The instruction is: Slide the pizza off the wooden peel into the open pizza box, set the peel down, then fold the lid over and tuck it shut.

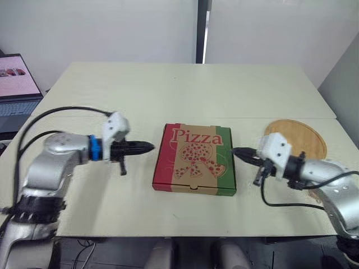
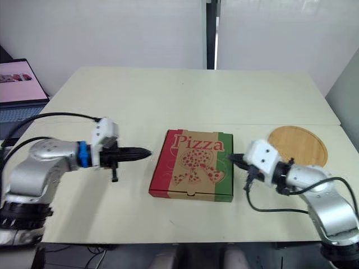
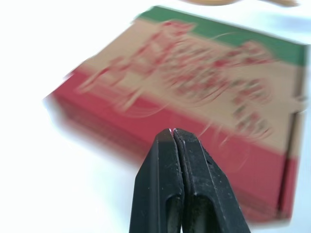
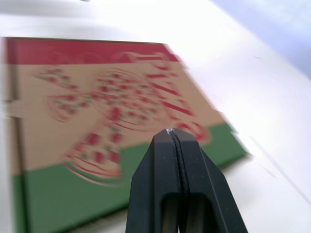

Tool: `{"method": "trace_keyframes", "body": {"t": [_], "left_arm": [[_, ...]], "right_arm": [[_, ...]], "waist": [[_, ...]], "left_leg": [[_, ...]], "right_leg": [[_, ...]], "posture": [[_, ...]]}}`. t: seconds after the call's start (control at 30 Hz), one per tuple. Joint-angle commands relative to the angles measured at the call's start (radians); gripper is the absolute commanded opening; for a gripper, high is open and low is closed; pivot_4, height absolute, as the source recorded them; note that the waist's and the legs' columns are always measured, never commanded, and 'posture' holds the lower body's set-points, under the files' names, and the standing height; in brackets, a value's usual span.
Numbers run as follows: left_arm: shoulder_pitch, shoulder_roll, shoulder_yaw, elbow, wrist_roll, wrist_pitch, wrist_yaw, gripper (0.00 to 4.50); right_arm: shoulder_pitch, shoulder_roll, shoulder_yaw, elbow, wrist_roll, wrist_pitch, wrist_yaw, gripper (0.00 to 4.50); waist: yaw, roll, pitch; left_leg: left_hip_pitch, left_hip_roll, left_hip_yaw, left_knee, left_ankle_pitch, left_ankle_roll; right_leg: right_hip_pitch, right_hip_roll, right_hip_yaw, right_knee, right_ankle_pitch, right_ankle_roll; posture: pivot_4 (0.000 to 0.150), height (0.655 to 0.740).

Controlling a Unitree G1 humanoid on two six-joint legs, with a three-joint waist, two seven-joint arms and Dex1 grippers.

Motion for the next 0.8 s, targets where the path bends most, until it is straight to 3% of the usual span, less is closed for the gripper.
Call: {"method": "trace_keyframes", "body": {"t": [0.03, 0.1, 0.2, 0.23, 0.37, 0.5, 0.67, 0.8], "left_arm": [[0.181, 0.027, 0.192, -0.035, 0.015, -0.066, 0.070, 0.00], [0.288, 0.009, 0.269, -0.029, 0.048, -0.139, 0.122, 0.00], [0.413, -0.041, 0.351, -0.015, 0.056, -0.214, 0.190, 0.58], [0.447, -0.058, 0.371, -0.021, 0.051, -0.224, 0.203, 0.90], [0.561, -0.105, 0.413, -0.048, 0.044, -0.236, 0.250, 2.15], [0.658, -0.092, 0.409, -0.108, 0.019, -0.128, 0.258, 3.45], [0.722, -0.085, 0.398, -0.135, 0.098, -0.151, 0.328, 3.46], [0.721, -0.084, 0.415, -0.120, 0.090, -0.150, 0.335, 3.46]], "right_arm": [[0.119, -0.030, -0.207, 0.088, 0.013, -0.119, 0.040, 0.02], [0.192, -0.031, -0.289, 0.146, 0.008, -0.164, 0.049, 0.02], [0.294, -0.030, -0.397, 0.240, 0.012, -0.216, 0.069, 0.00], [0.327, -0.033, -0.428, 0.271, 0.012, -0.231, 0.079, 0.18], [0.436, -0.064, -0.531, 0.395, 0.021, -0.278, 0.150, 1.28], [0.495, -0.115, -0.592, 0.494, 0.021, -0.313, 0.217, 2.80], [0.483, -0.186, -0.595, 0.620, -0.011, -0.381, 0.251, 4.46], [0.429, -0.225, -0.565, 0.701, -0.034, -0.426, 0.241, 4.46]], "waist": [[0.004, 0.000, 0.000], [0.006, 0.000, 0.000], [0.013, 0.000, 0.000], [0.015, 0.001, 0.000], [0.018, 0.001, -0.001], [0.015, 0.002, -0.001], [0.012, 0.005, -0.004], [0.010, 0.007, -0.005]], "left_leg": [[0.000, 0.000, 0.000, 0.000, 0.000, 0.000], [0.001, -0.001, 0.001, 0.000, 0.000, 0.000], [0.001, -0.001, 0.001, 0.000, 0.000, 0.000], [0.001, -0.001, 0.001, 0.000, 0.000, 0.000], [0.004, -0.001, 0.002, -0.001, -0.001, 0.002], [0.004, 0.000, 0.002, -0.001, -0.001, 0.002], [0.004, 0.000, 0.004, -0.001, -0.002, 0.003], [0.004, 0.000, 0.005, -0.001, -0.002, 0.003]], "right_leg": [[0.000, 0.000, 0.000, 0.000, 0.000, 0.000], [0.002, -0.001, 0.000, -0.001, 0.000, 0.000], [0.003, -0.003, -0.001, -0.002, 0.000, 0.000], [0.003, -0.003, -0.001, -0.002, 0.000, 0.000], [0.007, -0.004, -0.001, -0.002, 0.000, 0.000], [0.006, -0.004, -0.001, -0.002, 0.000, -0.001], [0.006, -0.005, -0.001, -0.002, -0.001, -0.002], [0.006, -0.005, -0.001, -0.002, -0.001, -0.002]], "posture": [[0.150, 0.7281], [0.150, 0.7281], [0.150, 0.7281], [0.150, 0.7281], [0.150, 0.7281], [0.150, 0.7281], [0.150, 0.7281], [0.150, 0.7281]]}}
